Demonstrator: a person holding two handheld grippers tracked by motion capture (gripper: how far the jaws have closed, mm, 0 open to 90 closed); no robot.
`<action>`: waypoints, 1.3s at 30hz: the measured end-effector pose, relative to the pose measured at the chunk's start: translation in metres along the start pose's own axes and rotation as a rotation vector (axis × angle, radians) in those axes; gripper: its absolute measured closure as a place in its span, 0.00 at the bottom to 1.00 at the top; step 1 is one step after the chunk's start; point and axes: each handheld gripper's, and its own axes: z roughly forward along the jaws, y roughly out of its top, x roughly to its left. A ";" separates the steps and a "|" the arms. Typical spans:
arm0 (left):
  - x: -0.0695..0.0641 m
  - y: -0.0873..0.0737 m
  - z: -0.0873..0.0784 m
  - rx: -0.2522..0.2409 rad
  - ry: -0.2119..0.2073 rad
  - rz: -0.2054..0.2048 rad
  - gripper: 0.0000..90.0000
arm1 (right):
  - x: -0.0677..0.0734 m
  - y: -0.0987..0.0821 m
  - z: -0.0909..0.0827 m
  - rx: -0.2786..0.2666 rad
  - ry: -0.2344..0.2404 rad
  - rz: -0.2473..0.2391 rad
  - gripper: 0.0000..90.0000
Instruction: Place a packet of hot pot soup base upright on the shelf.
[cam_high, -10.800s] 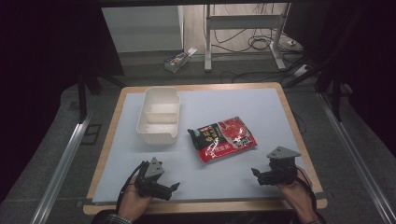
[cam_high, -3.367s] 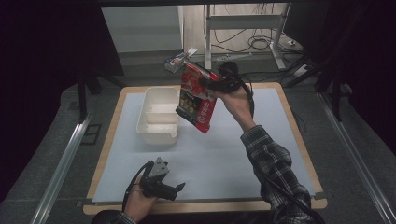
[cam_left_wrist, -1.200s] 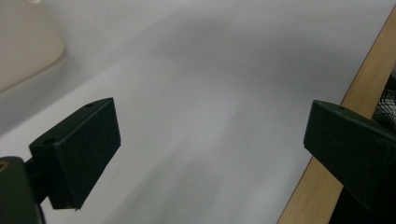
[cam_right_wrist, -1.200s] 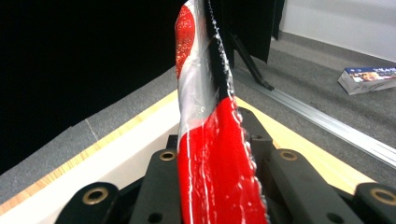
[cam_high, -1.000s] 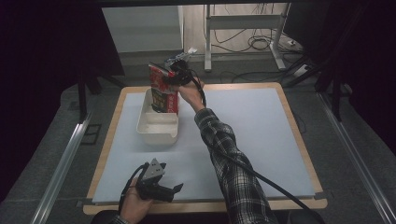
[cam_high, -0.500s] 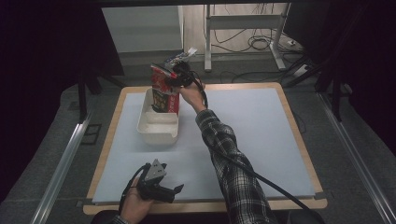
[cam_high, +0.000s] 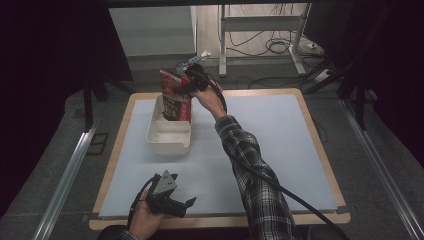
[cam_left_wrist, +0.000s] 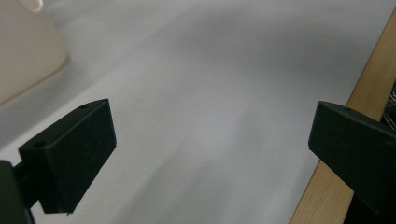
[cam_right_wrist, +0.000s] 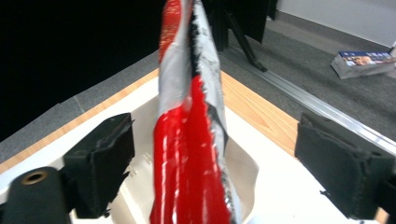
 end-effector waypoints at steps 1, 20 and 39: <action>0.000 0.000 0.001 0.004 -0.001 0.004 0.01 | 0.001 0.000 0.000 0.004 -0.005 -0.002 0.08; -0.001 -0.002 0.002 -0.011 -0.034 0.005 0.00 | 0.008 -0.004 -0.019 0.018 -0.004 -0.050 0.04; -0.004 0.000 0.002 -0.020 -0.005 0.025 0.00 | 0.011 -0.012 -0.044 0.028 -0.025 -0.095 0.03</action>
